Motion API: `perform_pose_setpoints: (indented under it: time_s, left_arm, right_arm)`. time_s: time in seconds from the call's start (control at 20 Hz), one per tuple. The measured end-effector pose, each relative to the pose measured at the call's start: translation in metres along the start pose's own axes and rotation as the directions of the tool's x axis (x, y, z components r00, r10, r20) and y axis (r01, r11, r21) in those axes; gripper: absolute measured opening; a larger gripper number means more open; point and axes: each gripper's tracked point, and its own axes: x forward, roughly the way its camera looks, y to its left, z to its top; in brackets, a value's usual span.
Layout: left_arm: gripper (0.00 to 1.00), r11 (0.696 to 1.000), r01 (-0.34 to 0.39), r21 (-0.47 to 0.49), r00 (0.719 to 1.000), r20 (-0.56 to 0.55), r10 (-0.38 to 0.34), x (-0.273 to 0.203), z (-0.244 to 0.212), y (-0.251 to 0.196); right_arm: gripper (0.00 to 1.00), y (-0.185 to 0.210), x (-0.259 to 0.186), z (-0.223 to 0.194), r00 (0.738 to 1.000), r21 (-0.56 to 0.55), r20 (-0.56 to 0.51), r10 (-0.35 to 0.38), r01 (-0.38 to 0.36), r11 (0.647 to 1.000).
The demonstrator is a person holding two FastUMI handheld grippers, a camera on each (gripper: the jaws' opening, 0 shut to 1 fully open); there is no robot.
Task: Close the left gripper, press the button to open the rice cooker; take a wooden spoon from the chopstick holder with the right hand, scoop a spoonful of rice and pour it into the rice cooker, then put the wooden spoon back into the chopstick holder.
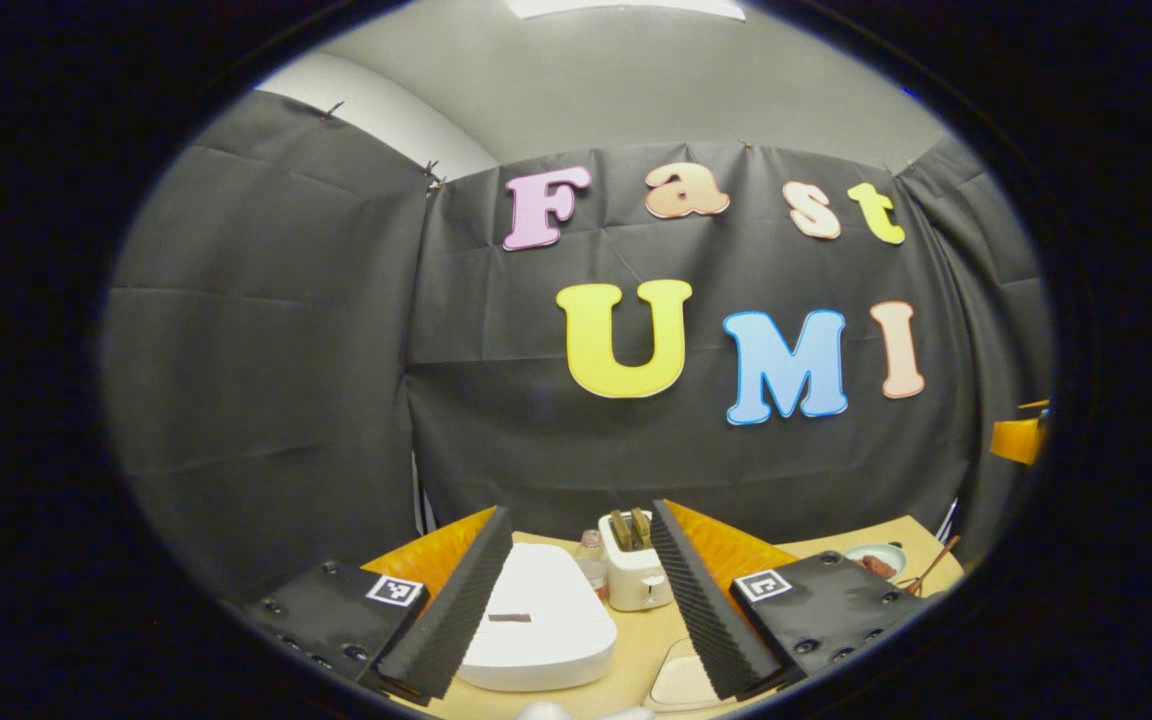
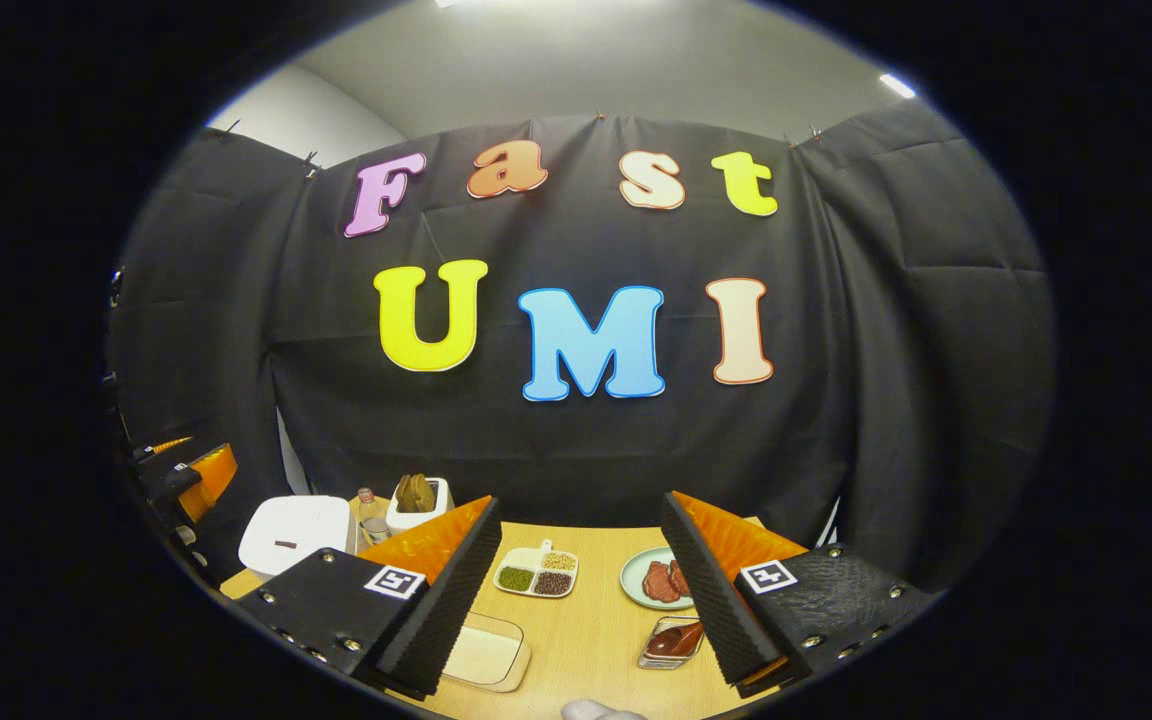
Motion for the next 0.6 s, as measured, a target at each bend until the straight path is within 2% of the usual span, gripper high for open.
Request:
perform_pose_setpoints:
  time_s: [0.1,0.2,0.3,0.4,0.6]
  left_arm:
    - [0.95,1.000,-0.010,0.014,1.000,-0.011,0.010,0.006,-0.007,0.009]
    - [0.67,0.999,-0.038,0.027,0.999,-0.027,0.039,0.017,-0.018,0.022]
    - [0.38,0.992,-0.117,0.046,0.991,-0.062,0.119,0.029,-0.033,0.048]
    - [0.10,0.995,-0.095,0.009,0.985,-0.144,0.095,0.046,-0.064,0.048]
    - [0.09,0.992,-0.124,-0.016,0.951,-0.287,0.114,0.080,-0.125,0.063]
  right_arm:
    - [0.99,0.004,-0.002,-0.002,1.000,0.000,-0.011,-0.002,0.002,1.000]
    - [0.99,0.004,-0.004,-0.003,1.000,-0.013,-0.017,-0.013,0.012,1.000]
    - [0.99,0.006,-0.005,-0.002,1.000,-0.026,-0.021,-0.022,0.022,0.999]
    - [0.98,0.006,-0.009,-0.003,0.999,-0.036,-0.027,-0.034,0.033,0.999]
    - [0.99,0.004,-0.013,-0.009,0.997,-0.065,-0.050,-0.065,0.062,0.996]
